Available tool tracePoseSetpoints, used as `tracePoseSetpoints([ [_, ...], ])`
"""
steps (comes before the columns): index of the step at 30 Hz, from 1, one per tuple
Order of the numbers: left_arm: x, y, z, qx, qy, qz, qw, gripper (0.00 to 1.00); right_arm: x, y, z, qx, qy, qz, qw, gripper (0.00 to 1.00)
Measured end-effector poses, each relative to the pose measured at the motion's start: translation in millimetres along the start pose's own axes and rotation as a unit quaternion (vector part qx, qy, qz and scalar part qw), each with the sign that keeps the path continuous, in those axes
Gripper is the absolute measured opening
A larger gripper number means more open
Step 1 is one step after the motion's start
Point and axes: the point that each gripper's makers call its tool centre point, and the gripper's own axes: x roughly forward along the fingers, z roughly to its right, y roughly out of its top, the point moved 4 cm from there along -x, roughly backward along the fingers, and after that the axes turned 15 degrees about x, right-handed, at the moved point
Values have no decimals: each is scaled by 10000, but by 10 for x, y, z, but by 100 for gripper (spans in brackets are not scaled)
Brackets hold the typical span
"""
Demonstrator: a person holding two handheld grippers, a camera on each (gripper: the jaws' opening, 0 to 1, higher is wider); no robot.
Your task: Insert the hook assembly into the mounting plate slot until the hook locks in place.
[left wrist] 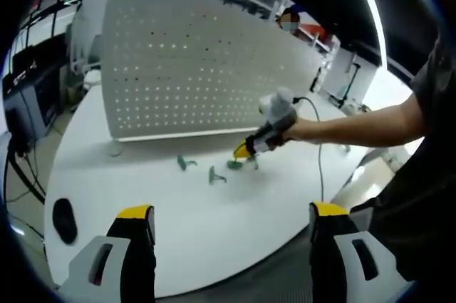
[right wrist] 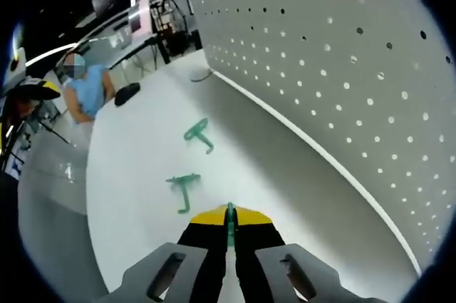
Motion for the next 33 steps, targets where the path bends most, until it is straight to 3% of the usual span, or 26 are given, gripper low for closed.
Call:
tracePoseSetpoints([
  [5,-12,16,6,60,-13,8,10000,91,-26,-13,25,261,-49,113,9996,0],
  [13,-35,61,10,94,18,102,9999,92,-107,-2,41,331,-117,208,9992,0],
  [33,-86,1,47,112,110,185,9997,95,-420,140,-152,209,-301,660,9971,0],
])
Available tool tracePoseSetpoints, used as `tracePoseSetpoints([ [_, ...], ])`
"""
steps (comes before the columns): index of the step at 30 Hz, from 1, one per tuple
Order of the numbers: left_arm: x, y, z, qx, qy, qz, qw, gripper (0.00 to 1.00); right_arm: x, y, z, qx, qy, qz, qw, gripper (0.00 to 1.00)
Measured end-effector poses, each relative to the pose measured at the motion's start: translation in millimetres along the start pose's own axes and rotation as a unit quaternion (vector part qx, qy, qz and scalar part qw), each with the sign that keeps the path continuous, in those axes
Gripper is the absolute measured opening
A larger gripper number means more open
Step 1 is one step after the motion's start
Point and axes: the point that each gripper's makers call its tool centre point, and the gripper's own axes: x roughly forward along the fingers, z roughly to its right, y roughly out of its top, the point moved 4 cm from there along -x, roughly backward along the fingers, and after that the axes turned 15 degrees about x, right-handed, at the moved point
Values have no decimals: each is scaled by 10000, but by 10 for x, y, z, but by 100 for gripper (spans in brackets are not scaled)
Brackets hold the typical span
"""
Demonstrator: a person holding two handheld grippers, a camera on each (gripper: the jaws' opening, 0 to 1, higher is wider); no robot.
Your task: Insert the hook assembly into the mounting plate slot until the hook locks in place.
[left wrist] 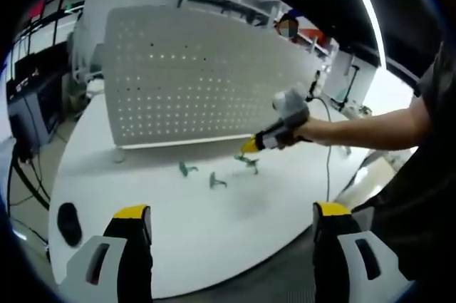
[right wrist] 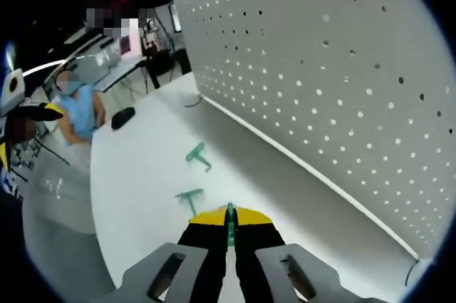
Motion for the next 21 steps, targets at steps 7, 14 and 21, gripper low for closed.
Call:
tracePoseSetpoints([
  [7,-2,35,2,-62,-8,102,9999,96,-165,17,-71,241,43,35,9997,0],
  [14,-26,92,-14,-26,36,169,9998,97,-391,136,-150,165,5,300,9994,0],
  [21,-14,163,-8,27,39,241,9997,97,-645,244,-342,318,91,728,9968,0],
])
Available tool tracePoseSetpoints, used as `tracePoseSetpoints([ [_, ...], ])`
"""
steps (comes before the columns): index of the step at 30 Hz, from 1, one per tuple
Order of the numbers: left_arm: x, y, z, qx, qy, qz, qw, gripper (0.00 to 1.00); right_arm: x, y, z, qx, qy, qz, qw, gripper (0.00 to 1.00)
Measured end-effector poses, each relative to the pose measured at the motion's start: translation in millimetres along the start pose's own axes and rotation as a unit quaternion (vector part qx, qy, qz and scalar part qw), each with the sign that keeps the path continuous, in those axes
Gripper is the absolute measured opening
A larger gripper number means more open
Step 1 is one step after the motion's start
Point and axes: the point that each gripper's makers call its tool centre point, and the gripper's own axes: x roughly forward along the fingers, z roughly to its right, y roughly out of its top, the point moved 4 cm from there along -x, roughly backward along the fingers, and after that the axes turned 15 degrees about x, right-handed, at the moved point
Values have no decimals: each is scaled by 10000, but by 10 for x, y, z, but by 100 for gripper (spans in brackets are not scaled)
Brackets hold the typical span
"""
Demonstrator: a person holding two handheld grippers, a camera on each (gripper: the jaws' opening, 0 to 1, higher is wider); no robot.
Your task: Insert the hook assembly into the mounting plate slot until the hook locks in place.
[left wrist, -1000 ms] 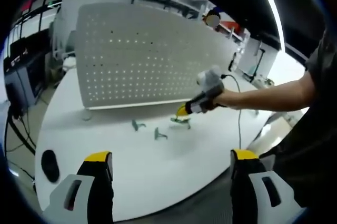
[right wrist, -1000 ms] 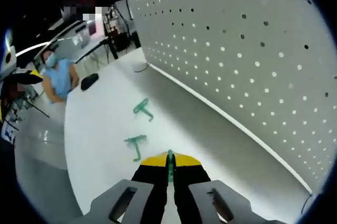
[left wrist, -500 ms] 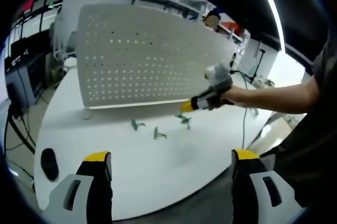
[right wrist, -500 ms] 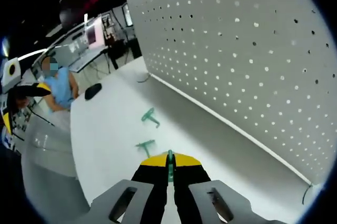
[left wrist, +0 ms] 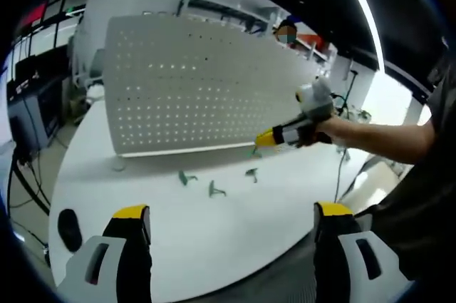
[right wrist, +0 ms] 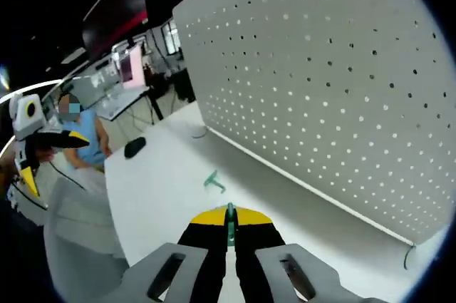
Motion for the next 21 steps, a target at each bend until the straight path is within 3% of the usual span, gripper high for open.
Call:
tracePoseSetpoints([
  [8,61,56,114,40,-112,24,9999,97,-248,119,-321,35,280,488,9984,0],
  [21,125,150,215,-84,-262,162,9995,94,-657,268,-1092,-90,914,1157,9890,0],
])
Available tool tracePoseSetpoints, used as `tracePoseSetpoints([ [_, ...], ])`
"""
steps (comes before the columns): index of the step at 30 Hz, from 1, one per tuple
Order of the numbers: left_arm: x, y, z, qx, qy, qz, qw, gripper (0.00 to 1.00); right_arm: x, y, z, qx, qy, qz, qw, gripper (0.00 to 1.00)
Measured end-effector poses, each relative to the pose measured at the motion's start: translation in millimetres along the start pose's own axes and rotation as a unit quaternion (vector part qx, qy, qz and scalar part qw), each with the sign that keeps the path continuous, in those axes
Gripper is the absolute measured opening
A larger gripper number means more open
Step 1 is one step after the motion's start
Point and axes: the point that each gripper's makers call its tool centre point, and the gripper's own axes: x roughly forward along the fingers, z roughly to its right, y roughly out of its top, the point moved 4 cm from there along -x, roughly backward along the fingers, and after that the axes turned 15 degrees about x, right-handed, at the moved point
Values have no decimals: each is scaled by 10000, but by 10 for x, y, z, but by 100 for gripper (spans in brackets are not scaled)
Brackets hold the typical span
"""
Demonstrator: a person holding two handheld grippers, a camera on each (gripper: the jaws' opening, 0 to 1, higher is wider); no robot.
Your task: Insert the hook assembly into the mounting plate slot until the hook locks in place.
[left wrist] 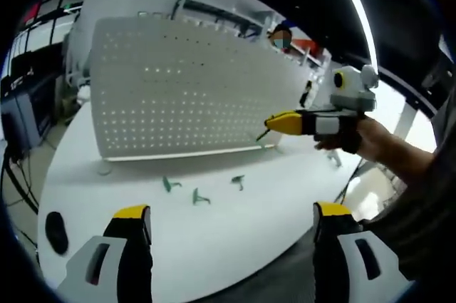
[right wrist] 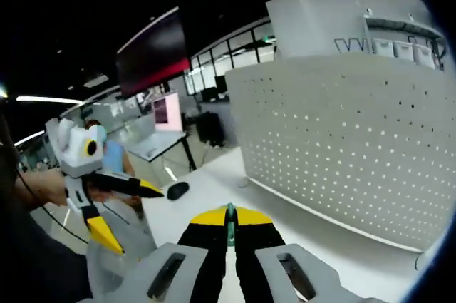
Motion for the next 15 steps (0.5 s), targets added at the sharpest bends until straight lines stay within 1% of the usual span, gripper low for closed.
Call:
tracePoseSetpoints([
  [3,32,17,43,11,-63,-7,10000,93,-18,11,-145,-19,123,84,9999,0],
  [6,47,50,74,30,-109,18,9999,92,-22,-10,-236,-14,219,84,9997,0],
  [11,48,75,74,35,-116,36,9999,91,-31,-43,-321,-74,322,25,9995,0],
  [15,45,78,60,4,-104,40,9999,89,-92,-42,-387,-72,317,92,9994,0],
])
